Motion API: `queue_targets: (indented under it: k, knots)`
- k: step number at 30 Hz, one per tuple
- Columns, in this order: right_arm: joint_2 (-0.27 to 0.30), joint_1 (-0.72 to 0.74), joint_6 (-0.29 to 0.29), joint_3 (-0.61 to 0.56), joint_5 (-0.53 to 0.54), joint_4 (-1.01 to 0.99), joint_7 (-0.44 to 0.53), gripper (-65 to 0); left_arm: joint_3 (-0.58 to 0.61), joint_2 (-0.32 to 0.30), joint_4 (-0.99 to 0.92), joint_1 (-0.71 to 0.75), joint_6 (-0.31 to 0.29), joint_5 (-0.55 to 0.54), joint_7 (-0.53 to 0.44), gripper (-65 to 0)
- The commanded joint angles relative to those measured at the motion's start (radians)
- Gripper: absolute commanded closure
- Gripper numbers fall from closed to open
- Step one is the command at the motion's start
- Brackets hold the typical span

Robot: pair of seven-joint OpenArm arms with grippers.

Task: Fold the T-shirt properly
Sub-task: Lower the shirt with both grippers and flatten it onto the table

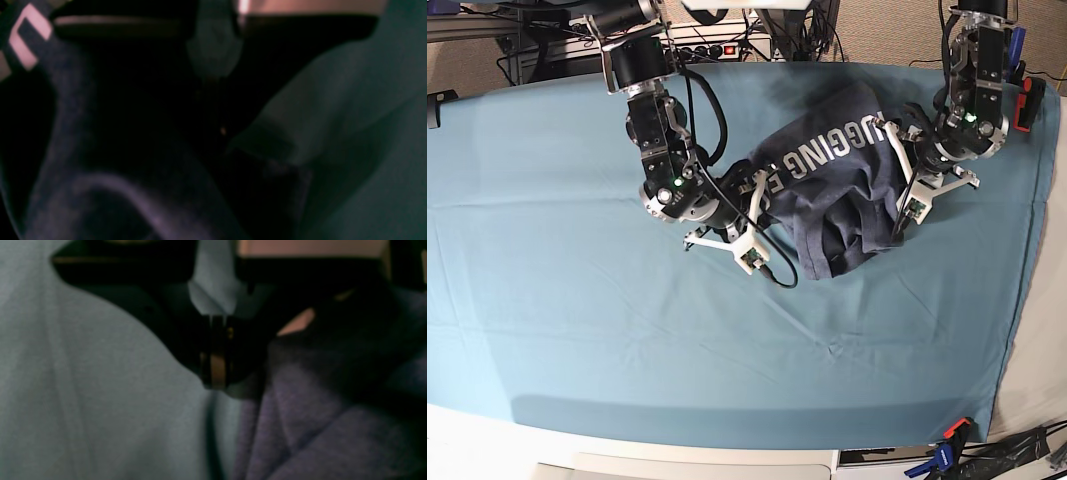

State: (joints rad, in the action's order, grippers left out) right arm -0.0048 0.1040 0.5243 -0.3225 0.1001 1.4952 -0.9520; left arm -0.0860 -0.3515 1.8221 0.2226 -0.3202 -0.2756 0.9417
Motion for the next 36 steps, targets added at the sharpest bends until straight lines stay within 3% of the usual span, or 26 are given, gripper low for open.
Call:
queue_targets:
  k: [1, 14, 26, 36]
  knots:
    - [-0.003, -0.023, 0.014, -0.003, -0.011, -0.004, -0.070, 0.0, -0.001, -0.008, 0.003, -0.011, 0.005, 0.009, 0.009, 0.0]
    - [-0.003, -0.139, 0.019, -0.006, 0.070, -0.003, -0.112, 0.0, -0.001, -0.009, 0.003, -0.107, 0.004, -0.003, 0.011, 0.0]
    - [-0.003, -0.221, 0.074, -0.006, 0.195, 0.006, -0.156, 0.0, -0.001, -0.008, -0.003, -0.140, -0.018, -0.018, 0.007, 0.0]
    - [-0.003, -0.200, 0.081, -0.003, 0.161, 0.047, -0.145, 0.0, -0.001, -0.027, -0.007, -0.174, -0.044, -0.009, 0.001, 0.0]
